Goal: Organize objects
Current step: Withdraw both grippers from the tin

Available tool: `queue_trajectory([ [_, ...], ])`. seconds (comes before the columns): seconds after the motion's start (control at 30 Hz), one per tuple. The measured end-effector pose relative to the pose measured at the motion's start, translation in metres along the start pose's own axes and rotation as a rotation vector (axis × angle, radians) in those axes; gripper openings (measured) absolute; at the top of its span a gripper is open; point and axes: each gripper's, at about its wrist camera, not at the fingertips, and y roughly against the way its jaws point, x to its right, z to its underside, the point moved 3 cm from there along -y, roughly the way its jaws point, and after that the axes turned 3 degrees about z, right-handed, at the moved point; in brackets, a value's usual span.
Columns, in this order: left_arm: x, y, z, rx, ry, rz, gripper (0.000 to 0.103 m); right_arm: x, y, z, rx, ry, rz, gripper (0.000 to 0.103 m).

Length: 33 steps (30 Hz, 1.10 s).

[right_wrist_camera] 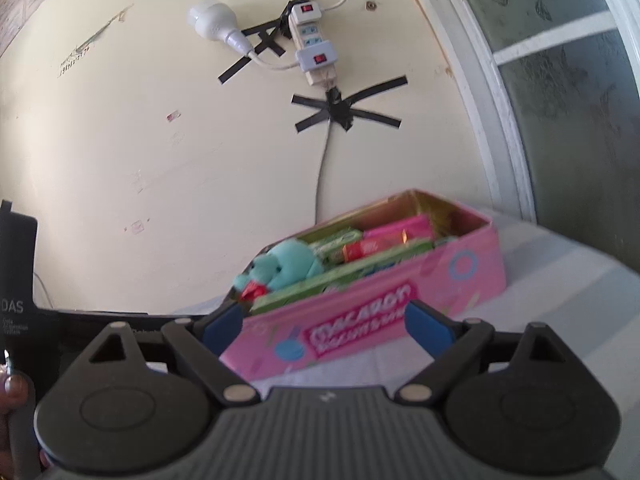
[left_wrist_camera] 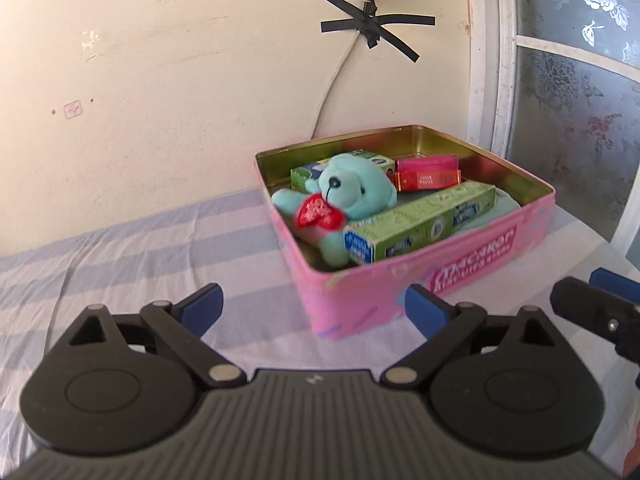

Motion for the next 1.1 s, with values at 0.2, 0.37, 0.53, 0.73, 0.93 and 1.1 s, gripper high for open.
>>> queue_trajectory([
  [0.2,-0.002,0.013,0.017,0.007,0.005,-0.009,0.103,-0.013,0.012,0.01,-0.011,-0.014,0.008,0.094],
  [0.37,-0.006,0.022,0.031,-0.013,0.027,-0.02,0.103,-0.021,0.021,0.02,-0.016,-0.016,0.033,0.096],
  [0.53,-0.008,0.029,0.05,-0.029,0.024,-0.04,0.103,-0.024,0.027,0.03,-0.034,-0.031,0.056,0.096],
  [0.73,-0.002,0.036,0.073,-0.049,-0.022,-0.047,0.103,-0.024,0.029,0.044,-0.058,-0.04,0.102,0.096],
  [0.93,0.008,0.041,0.09,-0.082,-0.058,-0.029,0.103,-0.024,0.03,0.051,-0.06,-0.075,0.115,0.097],
  [1.1,0.017,0.046,0.097,-0.103,-0.069,-0.002,0.103,-0.024,0.032,0.051,-0.04,-0.073,0.142,0.101],
])
